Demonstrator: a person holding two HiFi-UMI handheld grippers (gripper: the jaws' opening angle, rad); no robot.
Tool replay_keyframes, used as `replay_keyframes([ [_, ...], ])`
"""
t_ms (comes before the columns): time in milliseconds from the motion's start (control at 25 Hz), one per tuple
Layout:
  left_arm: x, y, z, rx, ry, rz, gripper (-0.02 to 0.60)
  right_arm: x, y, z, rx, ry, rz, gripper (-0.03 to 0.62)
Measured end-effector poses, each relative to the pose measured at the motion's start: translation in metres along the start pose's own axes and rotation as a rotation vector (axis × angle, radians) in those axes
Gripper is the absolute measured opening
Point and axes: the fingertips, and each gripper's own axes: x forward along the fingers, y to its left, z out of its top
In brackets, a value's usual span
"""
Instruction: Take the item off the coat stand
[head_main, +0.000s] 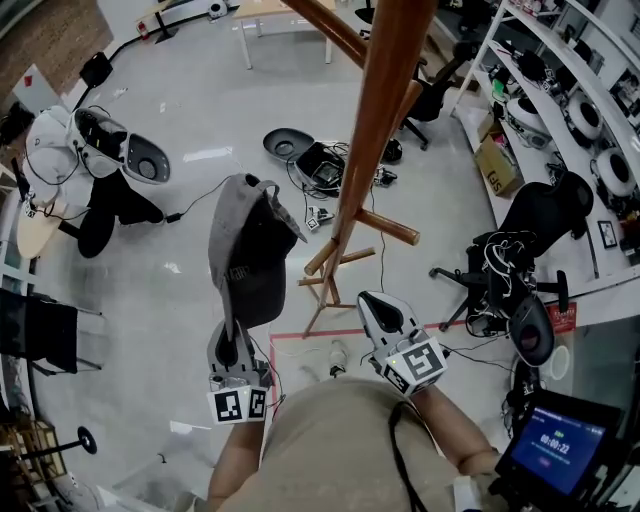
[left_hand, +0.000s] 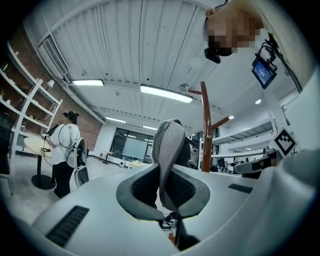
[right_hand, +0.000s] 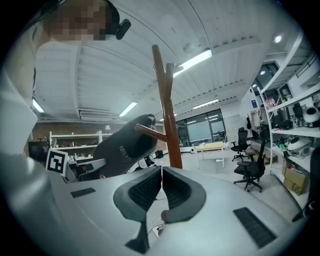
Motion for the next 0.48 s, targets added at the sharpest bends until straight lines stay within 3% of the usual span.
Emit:
replay_keyframes([
  [480,-0.008,-0.004,-0.020,0.002,0.049,-0.030,0.032,0.000,0.012,-0.016,-0.010,0.018,-0.026,0.018],
])
